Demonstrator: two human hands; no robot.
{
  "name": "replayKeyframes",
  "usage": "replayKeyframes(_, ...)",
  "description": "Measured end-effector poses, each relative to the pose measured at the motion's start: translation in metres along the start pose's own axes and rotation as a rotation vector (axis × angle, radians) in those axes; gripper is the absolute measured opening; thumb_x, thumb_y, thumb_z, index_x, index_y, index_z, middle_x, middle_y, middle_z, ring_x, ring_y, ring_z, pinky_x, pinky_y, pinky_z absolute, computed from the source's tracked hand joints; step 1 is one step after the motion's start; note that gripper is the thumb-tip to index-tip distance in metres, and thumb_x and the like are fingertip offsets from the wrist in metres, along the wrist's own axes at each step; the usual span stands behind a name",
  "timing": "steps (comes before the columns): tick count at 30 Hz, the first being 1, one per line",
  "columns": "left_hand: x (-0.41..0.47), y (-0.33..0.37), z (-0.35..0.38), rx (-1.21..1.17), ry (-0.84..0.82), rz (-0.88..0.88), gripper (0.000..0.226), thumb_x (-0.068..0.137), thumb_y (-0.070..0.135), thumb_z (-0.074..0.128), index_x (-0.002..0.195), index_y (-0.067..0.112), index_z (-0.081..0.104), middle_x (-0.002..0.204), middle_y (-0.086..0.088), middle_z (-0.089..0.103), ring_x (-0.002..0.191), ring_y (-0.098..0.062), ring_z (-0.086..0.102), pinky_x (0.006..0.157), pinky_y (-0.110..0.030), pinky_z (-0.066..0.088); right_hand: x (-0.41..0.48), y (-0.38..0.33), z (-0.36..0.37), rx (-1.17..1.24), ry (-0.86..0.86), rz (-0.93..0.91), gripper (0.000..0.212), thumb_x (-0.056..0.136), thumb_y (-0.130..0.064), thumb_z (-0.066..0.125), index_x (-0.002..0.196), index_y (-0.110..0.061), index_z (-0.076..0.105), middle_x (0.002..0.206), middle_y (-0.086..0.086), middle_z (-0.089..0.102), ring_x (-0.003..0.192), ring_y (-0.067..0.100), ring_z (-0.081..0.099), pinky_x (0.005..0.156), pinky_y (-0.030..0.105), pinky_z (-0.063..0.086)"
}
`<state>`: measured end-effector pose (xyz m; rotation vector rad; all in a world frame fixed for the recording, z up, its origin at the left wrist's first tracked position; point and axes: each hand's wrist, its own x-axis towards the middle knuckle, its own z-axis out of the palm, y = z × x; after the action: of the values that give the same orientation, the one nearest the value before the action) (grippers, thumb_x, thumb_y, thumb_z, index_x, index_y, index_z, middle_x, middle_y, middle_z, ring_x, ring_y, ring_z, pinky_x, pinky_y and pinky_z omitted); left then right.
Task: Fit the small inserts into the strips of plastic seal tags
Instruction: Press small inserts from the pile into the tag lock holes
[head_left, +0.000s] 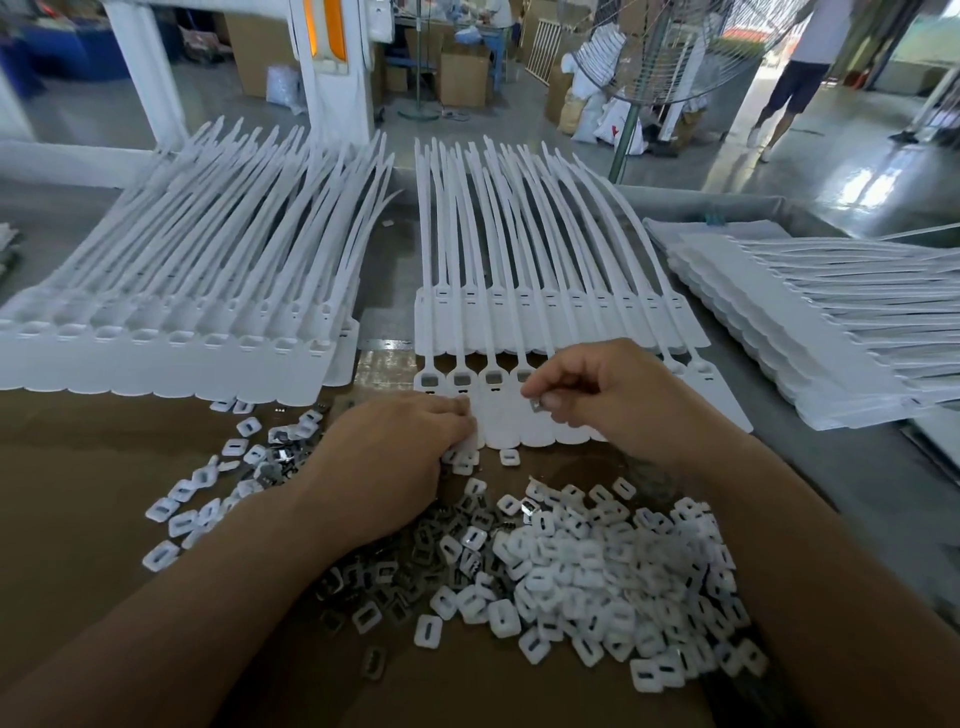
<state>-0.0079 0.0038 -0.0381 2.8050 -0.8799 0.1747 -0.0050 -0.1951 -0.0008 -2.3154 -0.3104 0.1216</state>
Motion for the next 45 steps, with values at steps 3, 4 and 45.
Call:
replayKeyframes(3,0.000,-0.001,0.001,0.001,0.009,0.015,0.057,0.080,0.003,0.043,0.130,0.028,0.047,0.138,0.016,0.042,0.126,-0.005,0.038,0.103,-0.022,0.030,0.017,0.011,-0.010,-0.049,0.113,0.059,0.027,0.085,-0.009,0.063,0.078,-0.035,0.059,0.079,-0.007,0.066,0.072,0.004,0.061,0.073,0.023,0.049)
replayKeyframes(4,0.000,-0.001,0.001,-0.001,0.013,0.015,0.057,0.080,0.003,0.043,0.130,0.029,0.047,0.138,0.016,0.042,0.127,-0.004,0.038,0.103,-0.021,0.029,0.022,0.016,-0.012,-0.033,0.158,0.085,0.026,0.084,-0.008,0.063,0.079,-0.033,0.058,0.080,-0.006,0.065,0.076,0.007,0.061,0.074,0.024,0.048)
replayKeyframes(45,0.000,0.000,-0.001,0.023,-0.011,0.004,0.057,0.080,0.003,0.043,0.131,0.029,0.047,0.139,0.014,0.041,0.127,-0.007,0.039,0.104,-0.027,0.034,0.036,0.031,0.000,0.047,0.296,0.209,0.026,0.072,-0.006,0.075,0.073,-0.026,0.059,0.075,-0.007,0.063,0.079,0.009,0.061,0.079,0.025,0.049)
